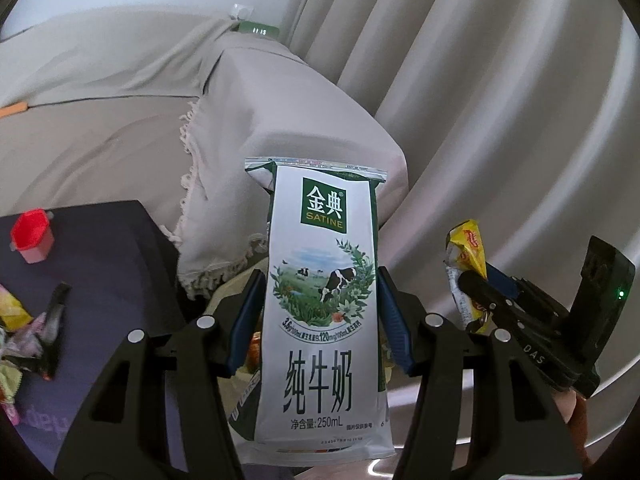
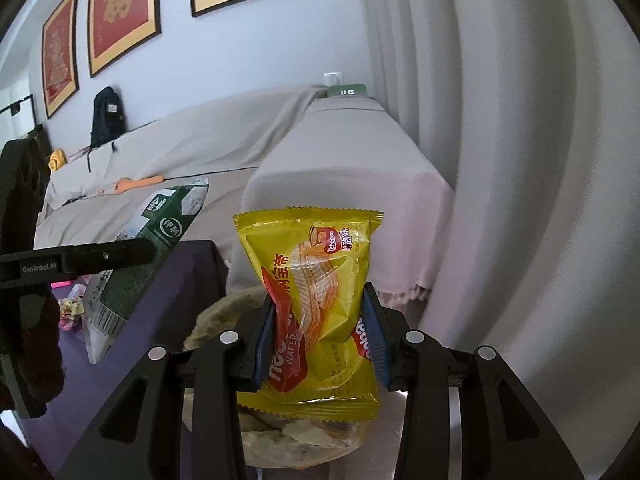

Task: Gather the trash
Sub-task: 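Lower the milk carton into the trash bag and open the left gripper, then release the wafer packet into the bag with the right gripper while the left gripper returns to the table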

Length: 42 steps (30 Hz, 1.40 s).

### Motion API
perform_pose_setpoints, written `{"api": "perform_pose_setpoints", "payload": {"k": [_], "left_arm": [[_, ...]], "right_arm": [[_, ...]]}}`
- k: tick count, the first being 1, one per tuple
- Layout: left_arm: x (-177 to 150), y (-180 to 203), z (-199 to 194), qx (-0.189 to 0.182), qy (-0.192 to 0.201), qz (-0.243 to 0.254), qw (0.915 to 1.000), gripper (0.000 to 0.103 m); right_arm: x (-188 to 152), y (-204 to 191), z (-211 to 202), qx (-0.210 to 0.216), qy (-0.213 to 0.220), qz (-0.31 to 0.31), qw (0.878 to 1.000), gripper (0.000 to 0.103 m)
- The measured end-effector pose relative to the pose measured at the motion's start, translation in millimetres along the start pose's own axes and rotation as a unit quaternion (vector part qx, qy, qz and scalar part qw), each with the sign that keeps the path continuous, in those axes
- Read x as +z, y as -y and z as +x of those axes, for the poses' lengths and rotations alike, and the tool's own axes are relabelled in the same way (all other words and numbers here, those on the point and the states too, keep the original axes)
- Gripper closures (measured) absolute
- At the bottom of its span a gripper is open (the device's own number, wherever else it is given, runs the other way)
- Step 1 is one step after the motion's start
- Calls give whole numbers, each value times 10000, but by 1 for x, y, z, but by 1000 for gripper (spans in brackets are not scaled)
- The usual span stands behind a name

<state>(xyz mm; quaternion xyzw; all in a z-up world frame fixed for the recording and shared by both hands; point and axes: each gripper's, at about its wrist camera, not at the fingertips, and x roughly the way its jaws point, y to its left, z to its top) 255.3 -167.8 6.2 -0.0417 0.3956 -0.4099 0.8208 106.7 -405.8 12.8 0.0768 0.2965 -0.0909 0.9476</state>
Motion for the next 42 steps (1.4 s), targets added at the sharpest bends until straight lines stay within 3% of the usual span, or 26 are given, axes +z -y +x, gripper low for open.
{"api": "perform_pose_setpoints", "payload": {"k": [8,11,14,16,26,36,42], "left_arm": [[-6,1,41,-84,-197,-205,9996,50],[-7,0,58,-296,-318,-243,9988,50],[-8,-6,71,-519,-515,-337,9968,43],[-10,-13,72,-400,-519,-397,9971,43],[-21,-46,16,609,-198,-177,9978,43],[-50,-89,-54,1026,-132,-176,9945,43],[-67,-125,-85,1161,-35,-474,9921,43]], "right_arm": [[-6,18,3,-165,-41,159,9997,65],[-7,17,8,-215,-106,151,9996,65],[-6,17,13,-254,-155,164,9994,65],[-6,17,15,-244,-176,182,9994,65],[-17,-14,56,112,-533,36,9985,64],[-43,-45,111,172,-1025,72,9946,62],[-47,-42,122,122,-1092,367,9933,41]]}}
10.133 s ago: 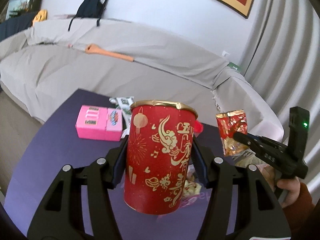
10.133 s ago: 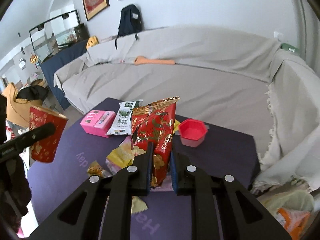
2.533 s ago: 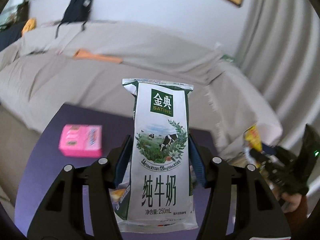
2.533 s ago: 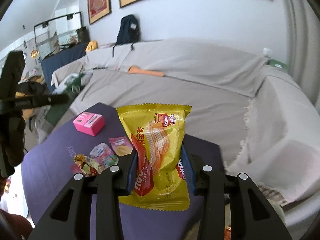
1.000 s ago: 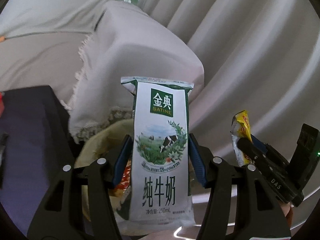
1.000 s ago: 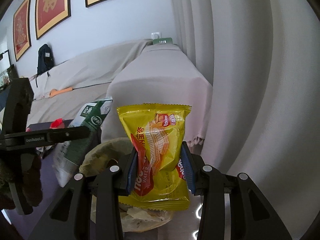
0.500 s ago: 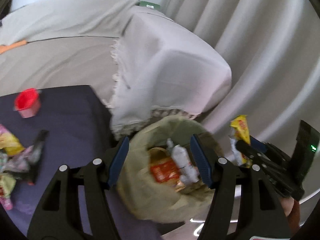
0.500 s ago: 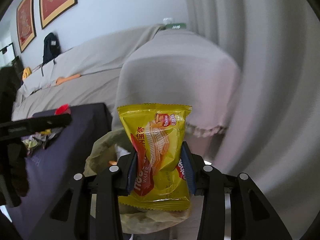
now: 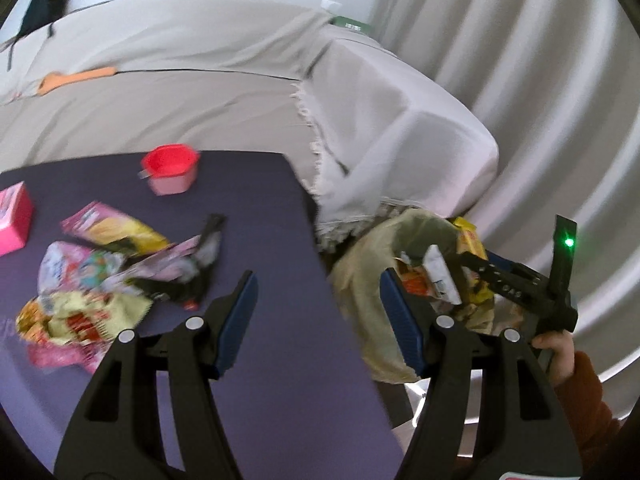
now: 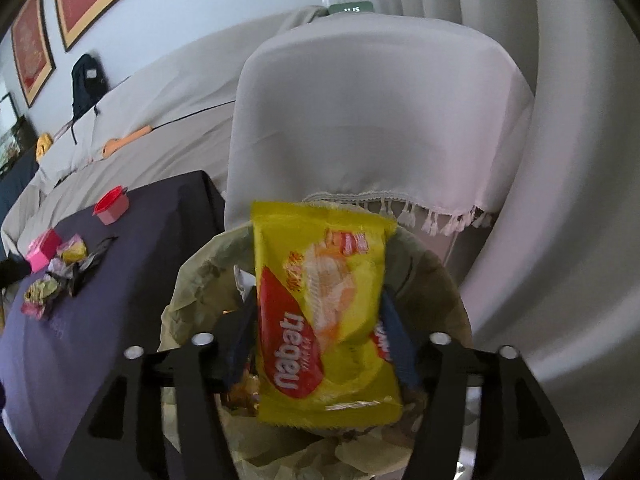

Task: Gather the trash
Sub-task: 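Release the wafer packet into the bag with the right gripper while the left gripper returns to the table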

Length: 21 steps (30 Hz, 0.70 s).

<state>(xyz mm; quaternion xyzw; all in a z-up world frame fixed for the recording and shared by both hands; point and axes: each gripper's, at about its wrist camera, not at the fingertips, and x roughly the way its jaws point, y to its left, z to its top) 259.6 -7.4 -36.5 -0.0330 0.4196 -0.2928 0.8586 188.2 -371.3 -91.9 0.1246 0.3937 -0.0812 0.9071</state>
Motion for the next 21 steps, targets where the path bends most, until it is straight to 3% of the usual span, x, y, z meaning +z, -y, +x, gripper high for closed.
{"api": "perform_pose_setpoints", "payload": {"k": [12,17,21], "left_arm": [[-19,-94,-41,472,290,-839,9949,43],[-25,-117,-55,551,386,-1001,9927,43],[-29,-130,-60,577,434,-1145,9908,43]], "right_arm": [[8,-12,-9,-503,-29,-184,9986,36],[5,-15,-8,-307,-34,-212,9993,36],[0,-6,5,175,-426,375,9982,36]]}}
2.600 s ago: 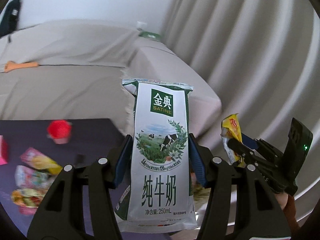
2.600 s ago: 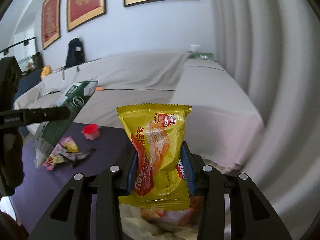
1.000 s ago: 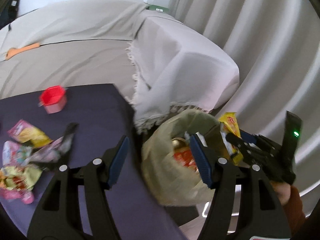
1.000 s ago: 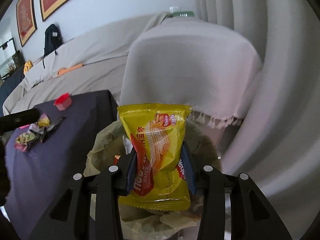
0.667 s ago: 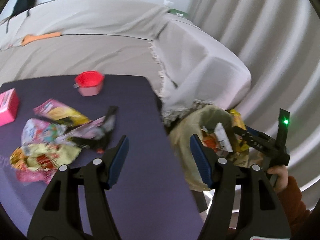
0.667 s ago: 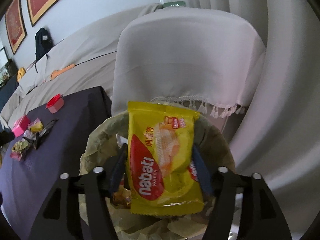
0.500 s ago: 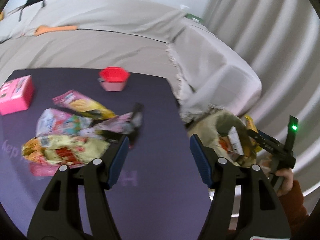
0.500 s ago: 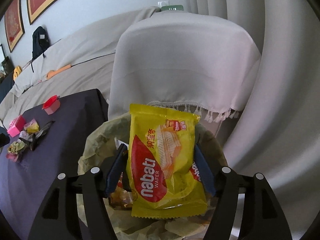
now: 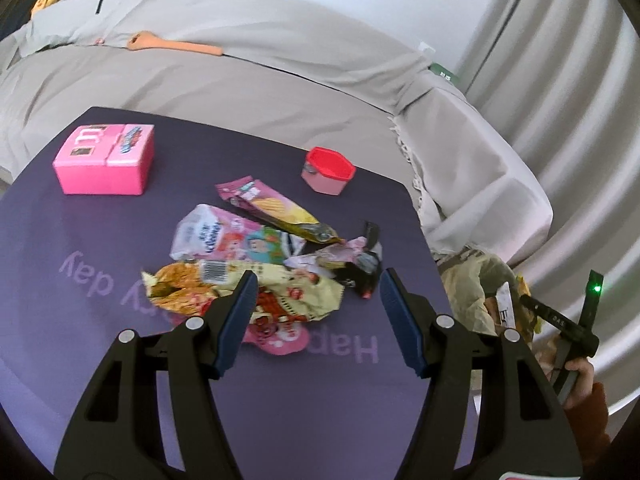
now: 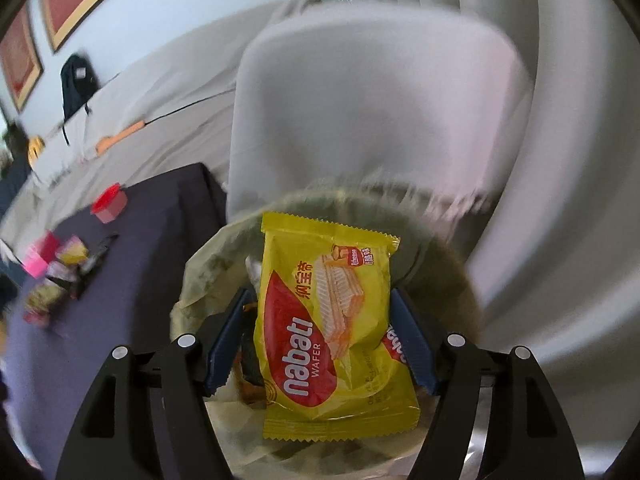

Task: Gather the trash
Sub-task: 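Release the wafer packet into the bag with the right gripper while the left gripper returns to the table, then grasp the crumpled yellow-red snack wrapper with the left gripper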

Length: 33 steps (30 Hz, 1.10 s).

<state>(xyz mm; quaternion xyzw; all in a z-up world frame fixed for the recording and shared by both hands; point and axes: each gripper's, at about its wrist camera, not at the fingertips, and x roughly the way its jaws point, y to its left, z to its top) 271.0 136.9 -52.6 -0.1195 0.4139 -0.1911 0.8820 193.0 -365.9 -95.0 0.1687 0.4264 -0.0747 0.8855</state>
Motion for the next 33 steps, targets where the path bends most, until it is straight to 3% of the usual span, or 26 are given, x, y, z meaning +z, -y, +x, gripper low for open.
{"api": "perform_pose_setpoints", "payload": {"k": [2,5,9,16,24,30,33], "left_arm": [[-1,-7,-1,-21,-11,-55,10000,43],[-3,-12,-1,-41,-34,-89,9999,43],[-4,-19,-1,-41,-36,-160,9999,43],[-3,-29,-2,-36,11,-229,9997,43],[-3,-45,-4,2,39,-202,9998,43],[1,-69,-17,214,155,-158,9995,43],[2,-83,-20,277,99,-68,9995,43]], "right_arm": [[-3,1,8,188,-134,152,9996,36],[-11,-7,29,138,-543,63,9984,36],[-25,-19,55,-319,-1041,-365,9934,36],[-22,-27,23,-439,-483,-633,9959,36],[-8,-59,-30,-128,224,-919,9954,36],[-1,-118,-36,558,362,-1367,9884,36],[-3,-152,-23,1119,171,-1531,9817,36]]}}
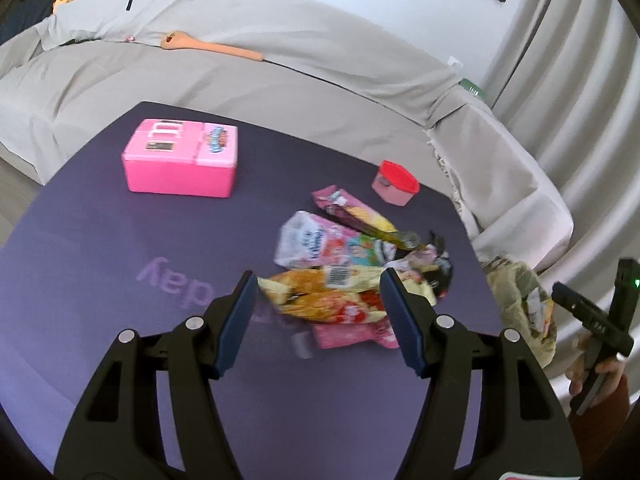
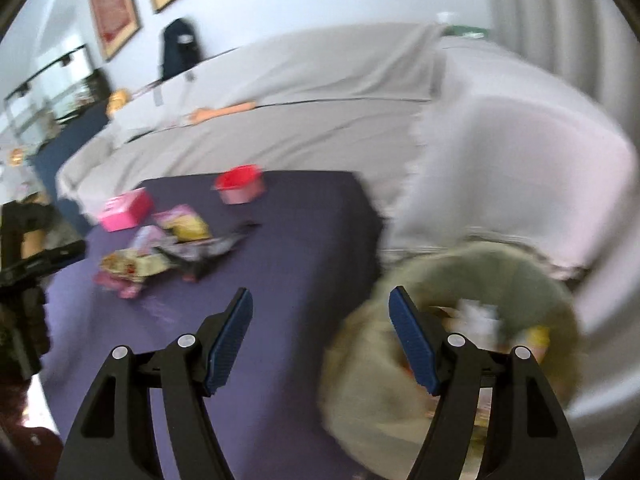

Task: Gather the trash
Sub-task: 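Grasp the crumpled yellow-red snack wrapper with the left gripper, then grasp the black wrapper strip with the right gripper while the left gripper holds its wrapper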

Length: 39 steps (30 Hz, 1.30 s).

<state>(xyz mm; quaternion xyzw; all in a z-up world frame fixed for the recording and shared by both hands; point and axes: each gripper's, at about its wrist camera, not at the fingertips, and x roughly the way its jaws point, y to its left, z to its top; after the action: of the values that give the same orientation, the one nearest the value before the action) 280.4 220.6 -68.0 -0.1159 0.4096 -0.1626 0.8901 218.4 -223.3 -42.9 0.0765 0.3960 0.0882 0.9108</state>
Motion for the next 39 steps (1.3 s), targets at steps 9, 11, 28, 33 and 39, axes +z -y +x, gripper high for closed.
{"api": "perform_pose_setpoints", "payload": {"k": [9,11,28,33,39], "left_arm": [[8,4,14,-486,-373,839,9946,43],[13,12,23,-602,-433,1117,9910,43],[14,36,83,-207,-1442,1917,9706,58],[15,30,70,-168,-1389,1655,9762,69],[26,7,47,-18,-980,964,9905,70]], "right_arm": [[3,-65,60,459,-377,-495,9970,36],[3,-70,69,444,-458,-520,9966,36],[-23,-75,94,617,-971,-508,9921,36],[-24,-79,95,519,-973,-623,9919,36],[-24,-85,96,285,-1013,-602,9926,36]]}}
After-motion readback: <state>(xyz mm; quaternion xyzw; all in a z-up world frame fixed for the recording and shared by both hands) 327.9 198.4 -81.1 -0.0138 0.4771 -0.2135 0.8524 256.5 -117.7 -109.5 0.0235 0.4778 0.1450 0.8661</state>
